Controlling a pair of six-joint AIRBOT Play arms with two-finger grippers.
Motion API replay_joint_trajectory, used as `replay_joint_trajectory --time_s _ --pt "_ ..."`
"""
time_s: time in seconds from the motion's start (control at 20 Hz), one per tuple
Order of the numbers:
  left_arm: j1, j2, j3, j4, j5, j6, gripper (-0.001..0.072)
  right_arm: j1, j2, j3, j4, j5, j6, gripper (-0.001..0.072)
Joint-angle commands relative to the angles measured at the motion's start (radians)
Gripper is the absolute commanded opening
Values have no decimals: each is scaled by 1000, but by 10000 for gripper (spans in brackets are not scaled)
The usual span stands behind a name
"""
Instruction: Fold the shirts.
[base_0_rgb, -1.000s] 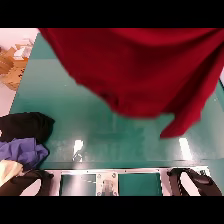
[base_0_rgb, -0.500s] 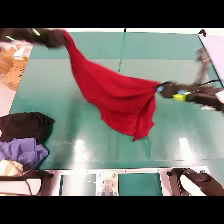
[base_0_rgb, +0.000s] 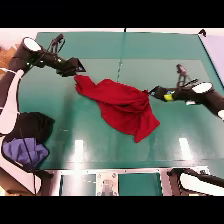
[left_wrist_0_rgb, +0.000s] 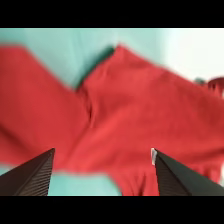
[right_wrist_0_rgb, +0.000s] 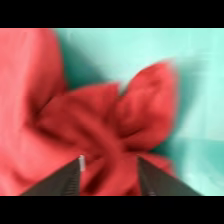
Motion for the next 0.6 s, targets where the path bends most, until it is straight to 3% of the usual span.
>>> replay_joint_trajectory --time_s 0.0,0.2,0.55 --pt "43 -12 41 0 -264 -100 697 -178 -23 87 -15 132 3 433" --pt "-34 -4 -59 36 -427 -192 697 -261 -51 86 -16 151 2 400" --pt "-389 65 -466 53 -91 -180 697 -206 -154 86 -15 147 -2 390"
